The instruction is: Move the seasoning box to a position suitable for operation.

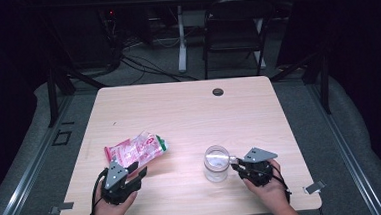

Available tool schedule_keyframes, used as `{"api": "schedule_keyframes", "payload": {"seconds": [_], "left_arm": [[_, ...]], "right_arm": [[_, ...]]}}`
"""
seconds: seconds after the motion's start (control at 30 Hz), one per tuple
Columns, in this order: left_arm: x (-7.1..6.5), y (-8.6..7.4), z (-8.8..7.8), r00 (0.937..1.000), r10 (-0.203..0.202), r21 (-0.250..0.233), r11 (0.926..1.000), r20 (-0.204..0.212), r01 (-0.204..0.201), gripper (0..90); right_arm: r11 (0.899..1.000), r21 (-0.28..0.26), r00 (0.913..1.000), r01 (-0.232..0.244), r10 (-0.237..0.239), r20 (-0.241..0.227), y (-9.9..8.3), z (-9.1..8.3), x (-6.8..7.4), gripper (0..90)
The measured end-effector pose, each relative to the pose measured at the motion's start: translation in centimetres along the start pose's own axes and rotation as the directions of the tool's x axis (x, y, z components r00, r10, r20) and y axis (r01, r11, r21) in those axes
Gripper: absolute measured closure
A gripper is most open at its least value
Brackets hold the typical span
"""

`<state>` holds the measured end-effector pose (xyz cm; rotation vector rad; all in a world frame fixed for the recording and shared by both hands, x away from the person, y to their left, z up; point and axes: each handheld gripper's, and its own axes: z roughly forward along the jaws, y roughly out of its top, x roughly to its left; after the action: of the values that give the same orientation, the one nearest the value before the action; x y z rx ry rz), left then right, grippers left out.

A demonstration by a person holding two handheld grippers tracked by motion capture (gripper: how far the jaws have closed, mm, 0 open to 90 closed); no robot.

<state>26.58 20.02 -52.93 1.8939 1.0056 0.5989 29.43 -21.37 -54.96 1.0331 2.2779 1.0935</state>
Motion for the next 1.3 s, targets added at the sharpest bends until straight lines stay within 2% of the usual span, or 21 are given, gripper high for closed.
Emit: {"api": "schedule_keyframes", "payload": {"seconds": [0.2,0.53,0.67,0.77,0.87,0.93,1.13,1.23,1.3], "left_arm": [[-0.3,0.1,0.3,0.9999,0.007,0.004,1.0,0.01,-0.007,60.9],[-0.7,0.2,0.8,0.9994,0.016,0.008,0.9998,0.03,-0.016,60.8],[-0.9,0.3,1.0,0.9992,0.018,0.011,0.9998,0.036,-0.018,60.8],[-1.1,0.4,1.2,0.9989,0.02,0.013,0.9997,0.043,-0.021,60.7],[-1.2,0.5,1.4,0.9985,0.036,0.016,0.9992,0.04,-0.037,60.1],[-1.3,0.6,1.6,0.9984,0.04,0.014,0.9991,0.04,-0.041,59.3],[-1.4,0.8,2.0,0.9968,0.048,0.029,0.9983,0.064,-0.05,58.8],[-1.6,1.2,2.5,0.9954,0.051,0.042,0.9976,0.081,-0.055,58.8],[-1.9,2.1,2.8,0.9941,0.054,0.047,0.9972,0.094,-0.058,58.8]], "right_arm": [[1.0,-0.001,0.9998,0.01,-0.01,-0.017,0.0,0.0,0.5,75.5],[0.999,-0.015,0.9948,0.052,-0.053,-0.086,0.3,0.4,2.2,75.5],[0.998,-0.02,0.9939,0.057,-0.059,-0.094,0.3,0.5,2.6,75.5],[0.998,-0.032,0.994,0.048,-0.051,-0.097,0.2,0.6,2.6,75.3],[0.999,-0.044,0.9922,-0.011,0.006,-0.125,0.0,0.5,2.0,70.3],[0.998,-0.055,0.9928,-0.019,0.013,-0.119,-0.2,0.1,1.9,66.9],[0.997,-0.071,0.9937,-0.027,0.019,-0.111,-0.6,-0.9,1.7,67.1],[0.997,-0.074,0.995,-0.007,0.0,-0.1,-0.6,-1.0,1.9,69.3],[0.997,-0.071,0.9974,0.013,-0.018,-0.07,-0.3,-0.7,1.9,69.5]]}}
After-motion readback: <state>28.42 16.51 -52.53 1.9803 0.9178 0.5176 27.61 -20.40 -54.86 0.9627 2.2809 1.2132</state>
